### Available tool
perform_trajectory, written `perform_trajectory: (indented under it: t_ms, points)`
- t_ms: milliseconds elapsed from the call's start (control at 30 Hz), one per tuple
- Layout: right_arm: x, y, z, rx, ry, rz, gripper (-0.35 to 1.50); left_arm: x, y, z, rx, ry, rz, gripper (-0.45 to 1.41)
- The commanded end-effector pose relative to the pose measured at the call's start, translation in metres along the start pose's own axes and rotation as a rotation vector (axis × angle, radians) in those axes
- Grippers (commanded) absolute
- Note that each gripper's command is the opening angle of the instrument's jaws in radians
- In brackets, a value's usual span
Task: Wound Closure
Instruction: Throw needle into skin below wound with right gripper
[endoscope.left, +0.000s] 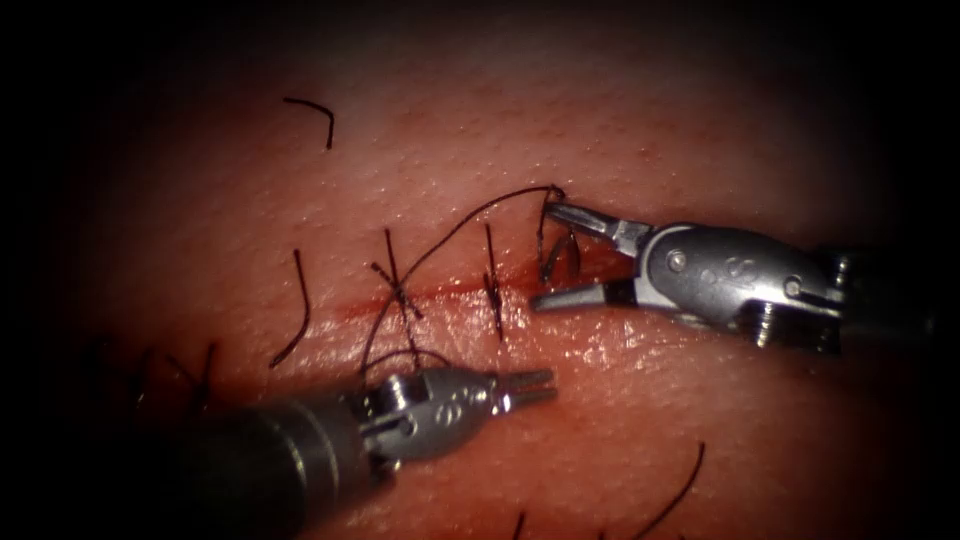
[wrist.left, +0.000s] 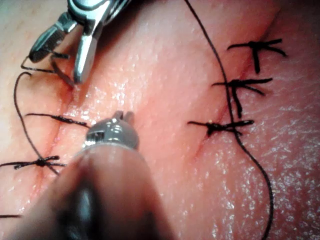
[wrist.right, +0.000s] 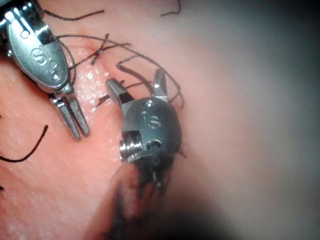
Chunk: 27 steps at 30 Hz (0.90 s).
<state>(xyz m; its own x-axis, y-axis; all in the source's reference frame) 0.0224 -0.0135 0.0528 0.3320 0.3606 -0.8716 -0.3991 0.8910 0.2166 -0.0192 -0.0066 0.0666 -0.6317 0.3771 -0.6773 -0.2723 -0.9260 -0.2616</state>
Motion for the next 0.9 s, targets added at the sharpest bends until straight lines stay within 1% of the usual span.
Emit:
perform_trajectory:
  t_ms: [33, 67, 167, 233, 433, 533, 700, 767, 833, 900]
  points:
    - [0.0002, 0.0003, 0.0011, 0.003, -0.002, -0.001, 0.78, 0.0001, -0.0002, 0.0007, 0.001, 0.001, 0.0, -0.13]
    - [0.0003, 0.0003, 0.0012, 0.02, -0.019, -0.008, 0.46, 0.0001, -0.0002, 0.0007, 0.001, 0.001, 0.0, -0.13]
    - [0.0004, 0.0002, 0.0016, 0.023, -0.029, -0.008, 0.34, 0.0001, -0.0002, 0.0007, 0.001, 0.001, 0.0, -0.13]
    - [0.0005, 0.0002, 0.002, 0.025, -0.041, -0.026, 0.17, 0.0001, -0.0002, 0.0007, 0.001, 0.001, 0.0, -0.11]
    - [0.0003, 0.0006, 0.0024, 0.037, -0.068, -0.045, 0.17, 0.0001, -0.0001, 0.0006, 0.0, 0.001, 0.001, -0.11]
    - [0.0002, 0.0007, 0.002, 0.051, -0.081, -0.048, 0.21, 0.0001, -0.0001, 0.0006, 0.001, 0.001, 0.0, -0.11]
    - [0.0001, 0.0006, 0.0016, 0.063, -0.096, -0.05, 0.19, 0.0001, 0.0, 0.0007, 0.001, 0.001, 0.0, -0.11]
    - [0.0001, 0.0006, 0.0017, 0.068, -0.103, -0.057, 0.1, 0.0002, 0.0, 0.0007, 0.002, 0.0, 0.0, -0.11]
    - [0.0001, 0.0006, 0.0017, 0.075, -0.117, -0.063, -0.26, 0.0002, 0.0, 0.0007, 0.002, 0.0, 0.0, -0.11]
    - [0.0001, 0.0007, 0.0018, 0.08, -0.124, -0.076, -0.35, 0.0002, 0.0, 0.0007, 0.002, 0.0, 0.0, -0.11]
